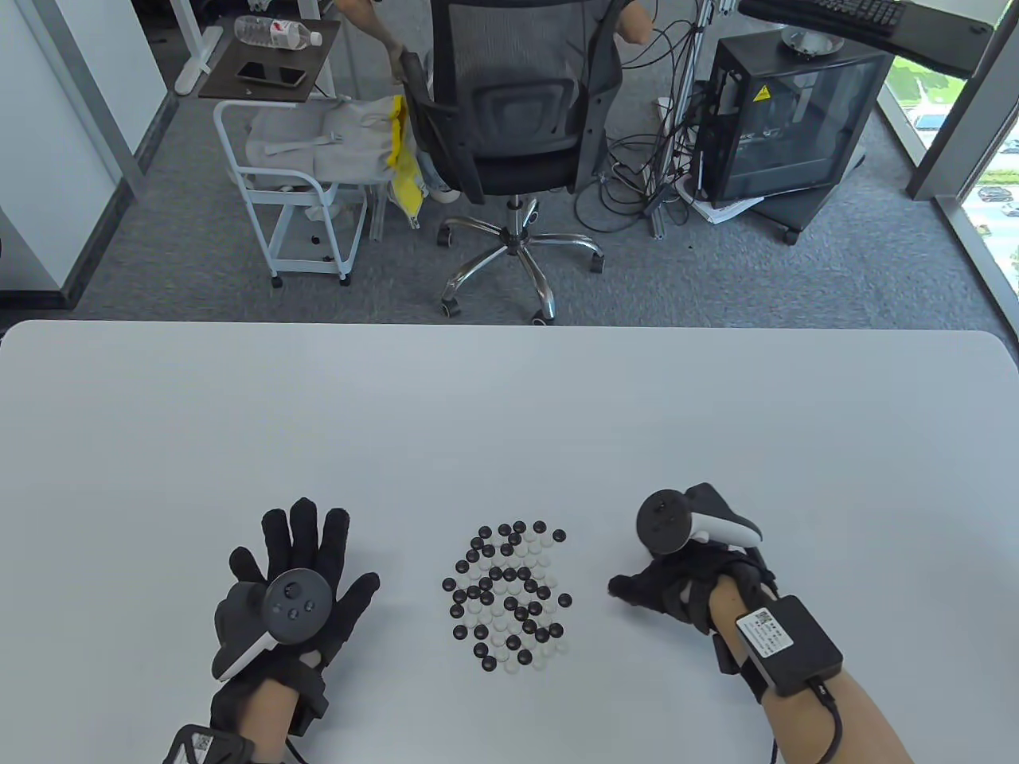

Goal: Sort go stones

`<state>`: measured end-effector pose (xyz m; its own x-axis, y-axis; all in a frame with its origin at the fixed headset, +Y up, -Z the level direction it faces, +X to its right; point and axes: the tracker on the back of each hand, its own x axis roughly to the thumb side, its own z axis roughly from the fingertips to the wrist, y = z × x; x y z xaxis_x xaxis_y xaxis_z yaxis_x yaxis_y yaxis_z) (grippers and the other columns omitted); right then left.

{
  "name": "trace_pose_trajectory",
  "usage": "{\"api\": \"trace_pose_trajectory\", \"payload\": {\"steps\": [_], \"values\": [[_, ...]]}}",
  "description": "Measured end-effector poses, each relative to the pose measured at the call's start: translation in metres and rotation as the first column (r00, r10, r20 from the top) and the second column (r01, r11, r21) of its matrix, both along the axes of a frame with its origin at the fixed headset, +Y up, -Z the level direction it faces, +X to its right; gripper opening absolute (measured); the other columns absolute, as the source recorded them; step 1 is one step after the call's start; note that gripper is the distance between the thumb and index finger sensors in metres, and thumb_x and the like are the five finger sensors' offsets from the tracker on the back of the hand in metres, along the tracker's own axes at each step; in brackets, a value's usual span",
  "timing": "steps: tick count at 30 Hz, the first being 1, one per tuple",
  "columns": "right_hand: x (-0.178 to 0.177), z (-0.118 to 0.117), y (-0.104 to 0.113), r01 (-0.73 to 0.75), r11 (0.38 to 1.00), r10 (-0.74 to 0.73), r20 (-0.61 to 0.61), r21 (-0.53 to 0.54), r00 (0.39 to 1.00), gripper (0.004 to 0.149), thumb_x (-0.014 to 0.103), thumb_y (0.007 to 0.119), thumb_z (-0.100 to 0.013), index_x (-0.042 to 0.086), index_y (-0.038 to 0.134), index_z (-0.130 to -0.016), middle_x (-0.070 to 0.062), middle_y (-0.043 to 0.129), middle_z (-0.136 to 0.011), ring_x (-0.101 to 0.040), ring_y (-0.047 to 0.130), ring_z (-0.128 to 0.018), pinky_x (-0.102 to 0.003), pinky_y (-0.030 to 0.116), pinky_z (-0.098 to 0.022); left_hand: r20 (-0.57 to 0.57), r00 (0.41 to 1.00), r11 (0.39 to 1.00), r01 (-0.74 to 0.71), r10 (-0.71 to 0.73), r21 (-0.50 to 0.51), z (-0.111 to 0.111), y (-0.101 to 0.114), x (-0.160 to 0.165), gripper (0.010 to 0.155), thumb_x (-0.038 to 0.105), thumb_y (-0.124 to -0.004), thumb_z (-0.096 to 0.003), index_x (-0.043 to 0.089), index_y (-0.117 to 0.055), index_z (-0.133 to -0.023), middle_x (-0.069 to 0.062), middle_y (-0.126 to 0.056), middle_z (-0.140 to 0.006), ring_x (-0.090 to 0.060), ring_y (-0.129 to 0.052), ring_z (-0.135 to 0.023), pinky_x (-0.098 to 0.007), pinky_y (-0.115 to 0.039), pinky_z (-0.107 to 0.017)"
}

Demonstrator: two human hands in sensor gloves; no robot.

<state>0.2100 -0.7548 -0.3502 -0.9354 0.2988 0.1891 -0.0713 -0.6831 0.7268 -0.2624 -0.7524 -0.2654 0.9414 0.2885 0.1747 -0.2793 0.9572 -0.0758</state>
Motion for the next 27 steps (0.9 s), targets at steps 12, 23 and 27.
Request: {"api": "trace_pose_trajectory", "payload": {"steps": [12, 23, 27], "values": [[0.084, -0.004, -0.005, -0.024, 0.997, 0.005, 0.268, 0.068, 0.963, 0.067, 0.050, 0.050, -0.061, 0.010, 0.066, -0.113, -0.044, 0.010, -0.114, -0.072, -0.002, -0.092, -0.094, 0.016, -0.056, 0.004, 1.000, 1.000, 0.010, -0.010, -0.009, -0.001, -0.003, 0.001, 0.084, 0.059, -0.059, -0.0632, 0.016, -0.015, -0.121, -0.030, -0.001, -0.123, -0.059, 0.003, -0.106, -0.086, -0.006, -0.055], [0.075, -0.007, 0.005, 0.031, 0.988, -0.071, 0.263, 0.154, 0.962, 0.070, 0.050, 0.050, -0.061, 0.006, 0.066, -0.113, -0.045, 0.010, -0.113, -0.073, -0.001, -0.092, -0.094, 0.016, -0.055, -0.001, 1.000, 1.000, 0.004, -0.004, -0.008, -0.001, -0.002, 0.001, 0.084, 0.059, -0.059, -0.0631, 0.016, -0.015, -0.121, -0.030, -0.001, -0.123, -0.059, 0.003, -0.106, -0.086, -0.006, -0.055], [0.039, -0.002, 0.019, 0.106, 0.984, -0.124, 0.126, 0.140, 0.984, 0.071, 0.050, 0.050, -0.061, 0.004, 0.072, -0.110, -0.045, 0.011, -0.114, -0.073, -0.001, -0.092, -0.094, 0.016, -0.055, -0.002, 1.000, 1.000, 0.008, -0.008, -0.012, -0.001, -0.002, 0.001, 0.084, 0.059, -0.059, -0.0632, 0.016, -0.015, -0.121, -0.030, -0.001, -0.123, -0.059, 0.003, -0.106, -0.086, -0.006, -0.055]]}}
